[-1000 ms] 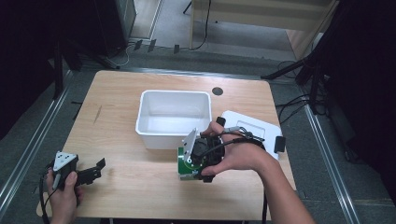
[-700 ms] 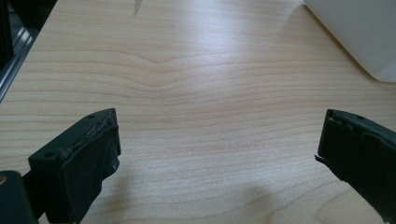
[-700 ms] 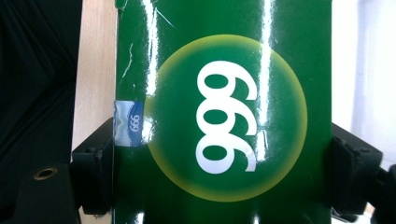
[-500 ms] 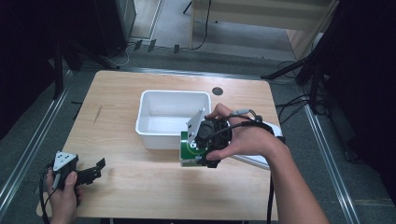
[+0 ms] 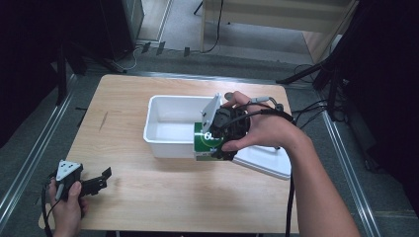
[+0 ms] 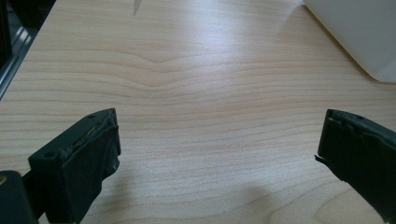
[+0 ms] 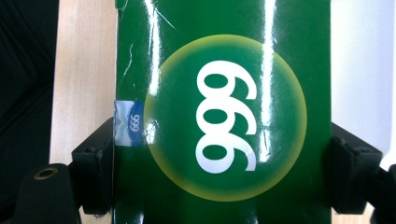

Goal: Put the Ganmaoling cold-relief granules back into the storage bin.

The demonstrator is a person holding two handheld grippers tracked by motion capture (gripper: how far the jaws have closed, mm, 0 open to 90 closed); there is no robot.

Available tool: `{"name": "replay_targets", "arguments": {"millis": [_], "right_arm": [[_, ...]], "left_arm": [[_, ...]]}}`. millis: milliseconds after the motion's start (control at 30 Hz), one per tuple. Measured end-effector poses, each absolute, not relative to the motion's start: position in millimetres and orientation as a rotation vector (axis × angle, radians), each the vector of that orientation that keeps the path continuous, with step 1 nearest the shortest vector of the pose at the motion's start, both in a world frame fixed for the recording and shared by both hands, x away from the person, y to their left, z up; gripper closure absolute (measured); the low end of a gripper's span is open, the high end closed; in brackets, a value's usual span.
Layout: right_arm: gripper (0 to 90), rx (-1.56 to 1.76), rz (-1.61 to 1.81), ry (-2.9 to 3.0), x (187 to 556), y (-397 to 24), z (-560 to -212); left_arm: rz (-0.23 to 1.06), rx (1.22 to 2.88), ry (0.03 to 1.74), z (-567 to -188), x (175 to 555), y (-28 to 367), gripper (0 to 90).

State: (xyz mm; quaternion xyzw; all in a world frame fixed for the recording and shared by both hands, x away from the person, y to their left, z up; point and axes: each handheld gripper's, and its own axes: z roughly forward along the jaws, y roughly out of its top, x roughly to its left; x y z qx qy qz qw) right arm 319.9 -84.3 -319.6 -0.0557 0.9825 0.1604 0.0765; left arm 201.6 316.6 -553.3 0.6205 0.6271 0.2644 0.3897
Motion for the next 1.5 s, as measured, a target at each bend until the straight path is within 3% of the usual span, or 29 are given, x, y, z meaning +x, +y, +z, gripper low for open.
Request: {"name": "replay_targets", "arguments": {"millis": [700,1500], "right_arm": [[16.2,-0.115,0.488,2.865,369.7,-79.5,-311.3],[16.1,-0.097,0.455,2.878,408.7,-69.4,-354.0]], "left_arm": [[0.665,1.575,1.593,-553.2,201.3,317.1,0.0],[0.667,1.565,1.591,-553.5,201.5,317.2,0.0]]}}
